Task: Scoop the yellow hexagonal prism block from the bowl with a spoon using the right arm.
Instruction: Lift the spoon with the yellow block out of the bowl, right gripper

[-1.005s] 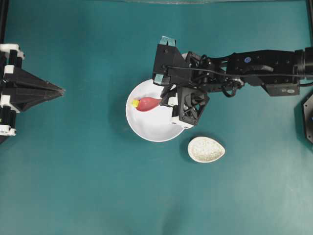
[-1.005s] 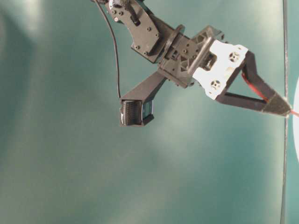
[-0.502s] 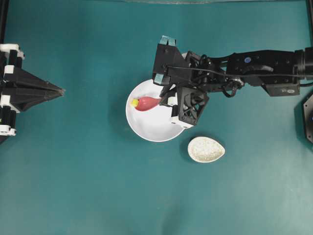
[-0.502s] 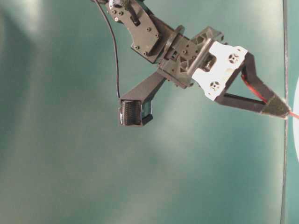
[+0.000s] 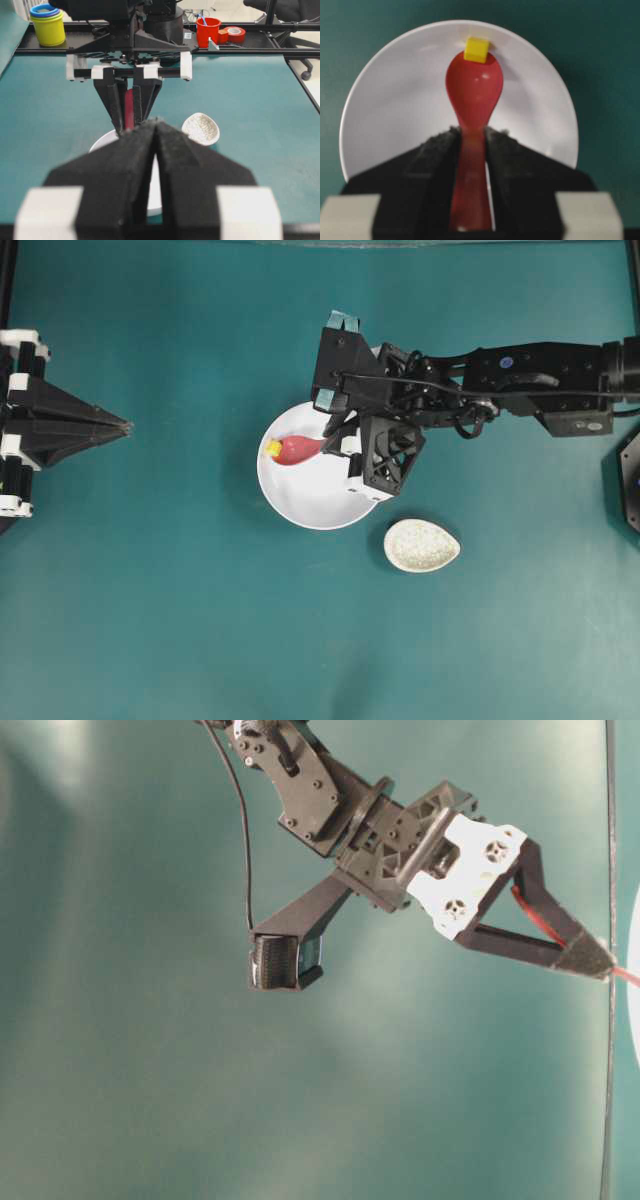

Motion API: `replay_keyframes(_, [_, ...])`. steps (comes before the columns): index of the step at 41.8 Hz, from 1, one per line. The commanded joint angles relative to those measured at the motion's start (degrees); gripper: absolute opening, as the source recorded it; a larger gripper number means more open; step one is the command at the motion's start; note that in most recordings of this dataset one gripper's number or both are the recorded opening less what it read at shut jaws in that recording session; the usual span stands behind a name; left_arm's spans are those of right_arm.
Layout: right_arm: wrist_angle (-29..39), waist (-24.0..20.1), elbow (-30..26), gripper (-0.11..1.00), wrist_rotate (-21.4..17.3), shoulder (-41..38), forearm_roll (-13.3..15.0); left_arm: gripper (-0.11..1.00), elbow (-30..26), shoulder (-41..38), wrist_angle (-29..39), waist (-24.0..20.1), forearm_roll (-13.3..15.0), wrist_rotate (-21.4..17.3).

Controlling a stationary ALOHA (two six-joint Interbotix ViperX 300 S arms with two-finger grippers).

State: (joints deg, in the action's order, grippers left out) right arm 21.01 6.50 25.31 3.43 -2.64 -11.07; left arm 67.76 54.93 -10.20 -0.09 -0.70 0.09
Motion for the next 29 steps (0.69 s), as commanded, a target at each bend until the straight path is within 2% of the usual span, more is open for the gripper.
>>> replay_keyframes(1, [-0.5,-0.1,-0.6,0.23,0.1,2.2,0.1,0.0,-1.0,-0.5,-0.3,0.0,-0.2,0.1])
replay_keyframes(29, [-1.7,-0.4,-0.5,0.22,0.1,3.2,0.1,0.0,-1.0,-0.5,-0.3,0.1,-0.1,0.1])
